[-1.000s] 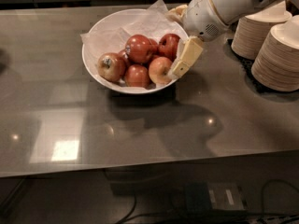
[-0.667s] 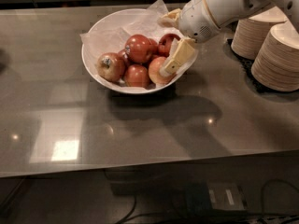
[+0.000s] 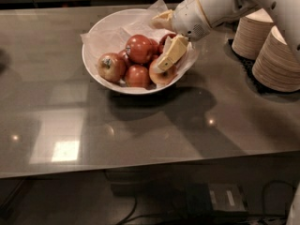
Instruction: Pick apple from white bowl
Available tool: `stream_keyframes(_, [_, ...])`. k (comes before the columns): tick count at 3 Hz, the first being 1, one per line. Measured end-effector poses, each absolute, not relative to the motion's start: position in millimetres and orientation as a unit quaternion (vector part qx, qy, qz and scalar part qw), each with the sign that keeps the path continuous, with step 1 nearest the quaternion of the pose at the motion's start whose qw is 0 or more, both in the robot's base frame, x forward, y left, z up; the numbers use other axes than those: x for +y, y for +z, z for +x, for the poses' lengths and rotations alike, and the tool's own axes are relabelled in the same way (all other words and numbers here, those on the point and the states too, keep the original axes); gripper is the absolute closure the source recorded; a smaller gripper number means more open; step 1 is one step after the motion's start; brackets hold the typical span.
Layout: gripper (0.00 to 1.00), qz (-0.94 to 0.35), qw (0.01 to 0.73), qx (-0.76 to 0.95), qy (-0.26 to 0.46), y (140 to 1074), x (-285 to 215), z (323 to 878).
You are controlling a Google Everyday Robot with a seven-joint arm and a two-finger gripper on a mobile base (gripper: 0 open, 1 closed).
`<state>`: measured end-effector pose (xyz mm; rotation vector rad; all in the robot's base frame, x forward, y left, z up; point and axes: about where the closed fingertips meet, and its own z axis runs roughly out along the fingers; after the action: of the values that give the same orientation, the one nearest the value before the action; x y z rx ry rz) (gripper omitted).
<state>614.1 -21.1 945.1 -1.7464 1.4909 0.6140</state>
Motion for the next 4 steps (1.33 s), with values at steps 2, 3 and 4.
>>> stream_keyframes(2, [0.21,-0.682,0.372,0.566,0.275,947.3,-4.7,616.8])
stream_keyframes(3, [0.23,-0.684,0.365,0.563,0.286,946.3,2.6,617.6])
stream_keyframes(4, [0.23,-0.69,0.354,0.559,0.294,945.2,12.6,618.8])
